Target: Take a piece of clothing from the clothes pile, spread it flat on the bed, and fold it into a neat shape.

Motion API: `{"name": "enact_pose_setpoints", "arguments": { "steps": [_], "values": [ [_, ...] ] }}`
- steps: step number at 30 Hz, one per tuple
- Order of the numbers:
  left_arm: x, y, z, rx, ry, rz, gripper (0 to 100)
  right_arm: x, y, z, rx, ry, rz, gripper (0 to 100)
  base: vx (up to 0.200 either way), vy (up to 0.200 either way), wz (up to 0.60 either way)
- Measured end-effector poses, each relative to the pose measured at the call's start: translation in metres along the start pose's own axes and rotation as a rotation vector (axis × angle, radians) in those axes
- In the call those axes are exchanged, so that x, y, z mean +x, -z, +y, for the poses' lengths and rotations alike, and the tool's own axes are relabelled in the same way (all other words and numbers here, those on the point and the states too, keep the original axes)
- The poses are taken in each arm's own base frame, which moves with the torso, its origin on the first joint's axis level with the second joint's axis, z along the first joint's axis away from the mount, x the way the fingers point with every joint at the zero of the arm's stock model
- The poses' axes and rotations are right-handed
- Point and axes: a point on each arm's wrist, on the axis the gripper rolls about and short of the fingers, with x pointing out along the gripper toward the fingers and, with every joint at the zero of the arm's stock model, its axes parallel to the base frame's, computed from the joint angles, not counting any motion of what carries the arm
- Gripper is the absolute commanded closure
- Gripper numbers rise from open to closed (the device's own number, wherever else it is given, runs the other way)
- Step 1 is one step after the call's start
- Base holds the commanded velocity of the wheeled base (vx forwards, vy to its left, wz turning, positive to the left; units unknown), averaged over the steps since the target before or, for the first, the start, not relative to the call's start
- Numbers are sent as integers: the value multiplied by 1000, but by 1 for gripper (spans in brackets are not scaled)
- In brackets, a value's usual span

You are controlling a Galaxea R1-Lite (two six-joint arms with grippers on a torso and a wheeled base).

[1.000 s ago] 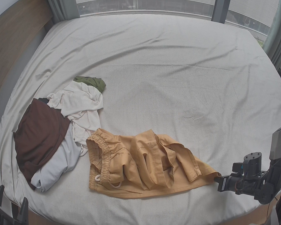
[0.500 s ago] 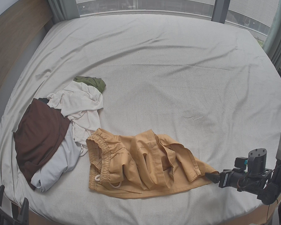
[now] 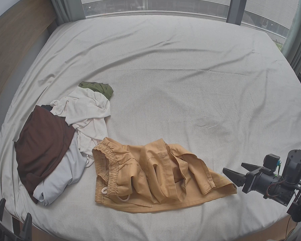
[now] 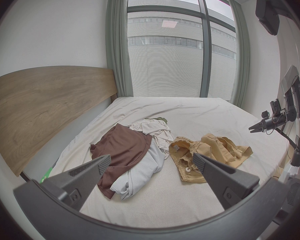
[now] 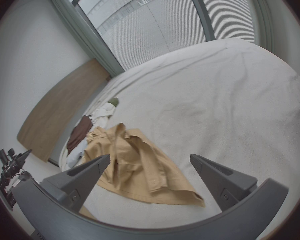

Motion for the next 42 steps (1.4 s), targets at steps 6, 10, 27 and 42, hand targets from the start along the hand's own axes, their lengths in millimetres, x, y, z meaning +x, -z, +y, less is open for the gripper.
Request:
{"name": "enact_pose_setpoints", "arguments": {
  "steps": [6,10,27,42],
  "values": [
    [0,0,0,4,5,-1,0,7,-3,21,-25,-128,-37,0,0,0,0],
    [0,0,0,8,10,-1,0,18,-5,35,-41,-220,-62,0,0,0,0],
    [0,-1,-1,35,34,-7,0,60,-26,68,-55,-385,-135,0,0,0,0],
    [-14,-86,2,4,74,-260,0,69,-35,68,-47,-420,-151,0,0,0,0]
  ]
}}
